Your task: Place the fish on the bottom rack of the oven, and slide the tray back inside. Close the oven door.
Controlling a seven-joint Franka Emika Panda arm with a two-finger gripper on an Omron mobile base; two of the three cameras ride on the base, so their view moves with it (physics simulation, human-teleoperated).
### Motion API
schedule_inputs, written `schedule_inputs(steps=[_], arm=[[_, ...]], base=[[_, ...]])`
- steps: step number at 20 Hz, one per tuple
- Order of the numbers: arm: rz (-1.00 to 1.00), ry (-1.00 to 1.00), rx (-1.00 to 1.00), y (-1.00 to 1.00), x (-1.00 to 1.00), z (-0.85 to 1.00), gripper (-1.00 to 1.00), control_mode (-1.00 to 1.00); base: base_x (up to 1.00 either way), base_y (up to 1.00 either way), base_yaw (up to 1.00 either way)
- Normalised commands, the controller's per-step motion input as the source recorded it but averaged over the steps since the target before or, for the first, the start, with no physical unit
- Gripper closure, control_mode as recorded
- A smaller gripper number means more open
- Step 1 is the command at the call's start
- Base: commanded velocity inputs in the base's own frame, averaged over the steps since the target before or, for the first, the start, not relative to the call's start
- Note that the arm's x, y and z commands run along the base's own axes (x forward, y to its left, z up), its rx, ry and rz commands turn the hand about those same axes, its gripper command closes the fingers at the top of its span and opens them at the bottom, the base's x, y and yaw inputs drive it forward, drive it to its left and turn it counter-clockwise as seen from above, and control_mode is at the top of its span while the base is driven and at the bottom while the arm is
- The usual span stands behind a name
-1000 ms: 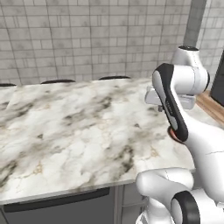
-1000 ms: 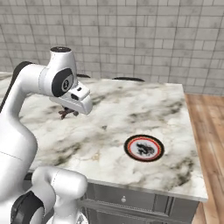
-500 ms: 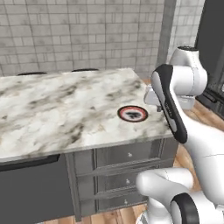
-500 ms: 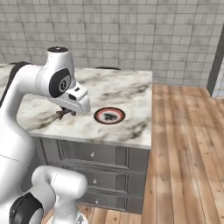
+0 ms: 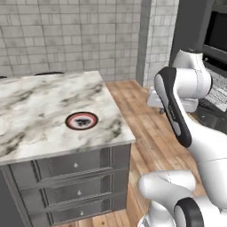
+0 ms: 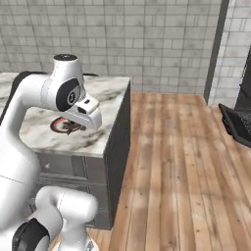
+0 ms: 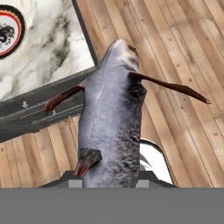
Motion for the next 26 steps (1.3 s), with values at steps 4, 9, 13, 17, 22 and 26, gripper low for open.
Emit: schedule_inputs(steps=[4,9,13,17,22,26], arm=[[0.00,0.00,0.00,0.00,0.00,0.00,1.00,1.00],[0.00,0.00,0.00,0.00,0.00,0.00,1.00,1.00],[0.00,0.00,0.00,0.00,0.00,0.00,1.00,1.00],[0.00,0.00,0.00,0.00,0.00,0.00,1.00,1.00],[0.00,0.00,0.00,0.00,0.00,0.00,1.00,1.00],[0.00,0.00,0.00,0.00,0.00,0.00,1.00,1.00]], base=[[0.21,-1.00,-0.03],[0.41,-1.00,0.00],[0.80,-1.00,0.00],[1.00,-0.77,0.03],[0.92,-0.68,0.06],[0.59,-0.69,0.00]])
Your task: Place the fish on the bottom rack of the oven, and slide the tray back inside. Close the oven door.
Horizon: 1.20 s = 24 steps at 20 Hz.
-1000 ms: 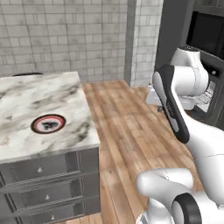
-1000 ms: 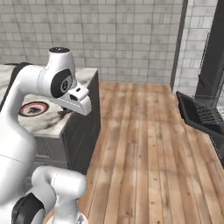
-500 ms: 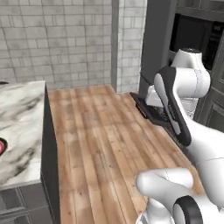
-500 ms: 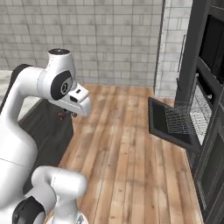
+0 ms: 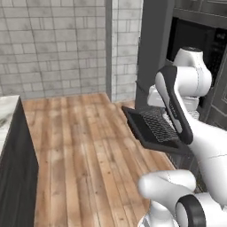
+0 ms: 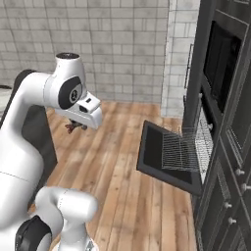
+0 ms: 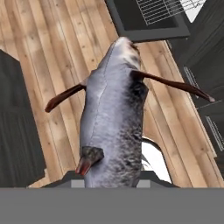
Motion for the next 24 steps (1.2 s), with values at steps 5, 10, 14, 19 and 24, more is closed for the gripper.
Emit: schedule_inputs(steps=[5,10,14,19,24], arm=[[0.00,0.00,0.00,0.00,0.00,0.00,1.00,1.00],[0.00,0.00,0.00,0.00,0.00,0.00,1.00,1.00],[0.00,0.00,0.00,0.00,0.00,0.00,1.00,1.00],[0.00,0.00,0.00,0.00,0.00,0.00,1.00,1.00],[0.00,0.00,0.00,0.00,0.00,0.00,1.00,1.00]], base=[[0.52,-0.58,-0.02],[0.66,-0.28,-0.01],[0.59,-0.21,-0.01],[0.54,-0.35,-0.08],[0.53,-0.30,-0.13]])
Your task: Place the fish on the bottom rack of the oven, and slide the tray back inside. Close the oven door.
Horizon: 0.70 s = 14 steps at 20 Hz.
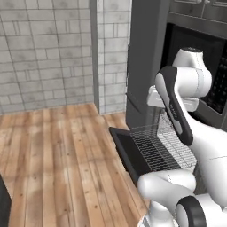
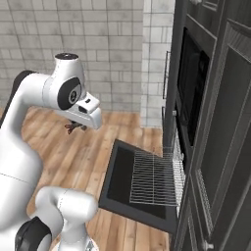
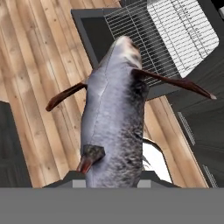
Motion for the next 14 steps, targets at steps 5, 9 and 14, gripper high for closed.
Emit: schedule_inputs(steps=[5,9,14], arm=[[0.00,0.00,0.00,0.00,0.00,0.00,1.00,1.00],[0.00,0.00,0.00,0.00,0.00,0.00,1.00,1.00],[-0.08,0.04,-0.02,-0.34,0.39,-0.54,1.00,-1.00]], base=[[0.51,-0.16,-0.16],[0.25,-0.14,-0.16],[0.00,0.00,0.00]])
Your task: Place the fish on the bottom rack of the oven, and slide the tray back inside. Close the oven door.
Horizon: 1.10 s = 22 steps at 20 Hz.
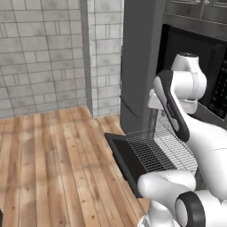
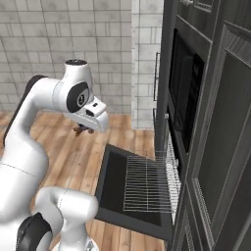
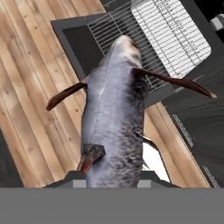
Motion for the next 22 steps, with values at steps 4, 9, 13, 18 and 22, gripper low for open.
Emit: schedule_inputs(steps=[4,9,13,18,22], arm=[[0.00,0.01,-0.03,-0.40,0.69,-0.93,1.00,-1.00],[0.00,0.00,-0.07,-0.28,0.75,-0.99,1.00,-1.00],[0.00,0.00,-0.12,-0.11,0.41,-0.97,1.00,-1.00],[0.00,0.00,-0.11,-0.25,0.30,-0.77,1.00,-1.00],[0.00,0.01,-0.05,-0.32,0.26,-0.58,1.00,-1.00]], base=[[0.00,0.00,0.00],[0.00,0.00,0.00],[0.00,0.00,0.00],[0.00,0.00,0.00],[0.00,0.00,0.00]])
